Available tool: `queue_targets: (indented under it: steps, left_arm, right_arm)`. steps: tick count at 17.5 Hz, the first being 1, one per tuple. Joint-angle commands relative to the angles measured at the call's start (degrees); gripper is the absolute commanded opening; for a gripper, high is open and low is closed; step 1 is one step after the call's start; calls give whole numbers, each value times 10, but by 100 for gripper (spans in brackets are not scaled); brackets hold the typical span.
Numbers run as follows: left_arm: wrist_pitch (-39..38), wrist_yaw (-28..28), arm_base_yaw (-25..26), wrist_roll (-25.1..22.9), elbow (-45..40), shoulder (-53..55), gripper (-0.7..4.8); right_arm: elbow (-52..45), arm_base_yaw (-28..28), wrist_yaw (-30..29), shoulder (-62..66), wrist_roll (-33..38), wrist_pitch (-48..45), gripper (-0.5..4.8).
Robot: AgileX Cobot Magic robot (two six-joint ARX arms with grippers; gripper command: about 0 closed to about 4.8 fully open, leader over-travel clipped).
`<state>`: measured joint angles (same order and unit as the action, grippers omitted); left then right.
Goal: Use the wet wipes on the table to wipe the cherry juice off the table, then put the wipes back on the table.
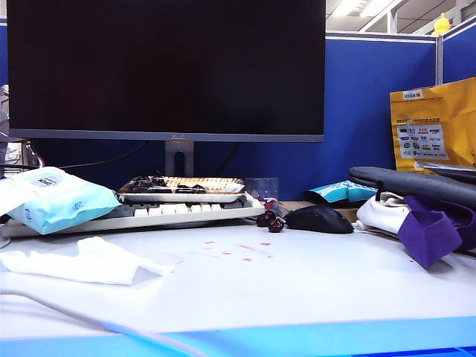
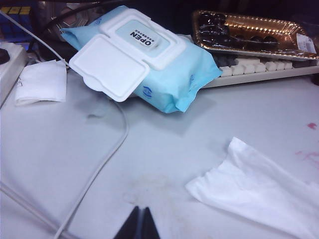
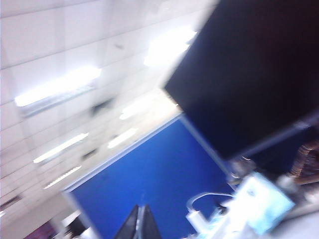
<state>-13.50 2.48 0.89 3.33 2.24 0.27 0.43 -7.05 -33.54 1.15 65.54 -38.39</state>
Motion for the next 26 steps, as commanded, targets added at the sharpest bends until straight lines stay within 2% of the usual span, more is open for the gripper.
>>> queue_targets:
  steps: [1,4,5,6,8,10,13,14,15,17,19,22,24,26]
  left_arm:
    - [-6,3,0,1,-3,-2,-4]
    - [-6,3,0,1,-3,-2,-4]
    - [-6,3,0,1,-3,-2,-4]
    - [-6,3,0,1,-3,-2,-4]
    - [-6,3,0,1,-3,-2,-4]
    - [-6,3,0,1,-3,-2,-4]
    - [-6,3,0,1,-3,-2,-4]
    - [-6,3,0,1,-3,-2,-4]
    - [-6,3,0,1,-3,-2,-4]
    - [-6,3,0,1,-3,-2,-4]
    - [-6,2,0,1,-3,-2,-4]
    - [-6,3,0,1,-3,-2,-4]
    - [-6,3,0,1,-3,-2,-4]
    - [-6,2,0,1,-3,-2,-4]
  right_arm:
    - [3,0,-24,0,50,18,-1]
    - [55,0,-24,8,30,106,-1]
    - [111,0,-24,35,-19,181,-1]
    - [150,0,-24,67,-59,216,-1]
    - [211,0,-39,144,-115,236,-1]
    - [292,0,-83,268,-148,236,-1]
    - [411,-21,-128,432,-141,218,-1]
    - [443,-37,-143,480,-111,193,-1]
    - [480,-59,-144,541,-45,134,-1]
    - [502,-79,-144,598,6,63,-1]
    - [505,-99,-140,631,3,43,-1]
    - [512,-160,-115,695,-83,73,-1]
    - [539,-193,-108,739,-153,149,-1]
    - [607,-253,-66,817,-263,273,-1]
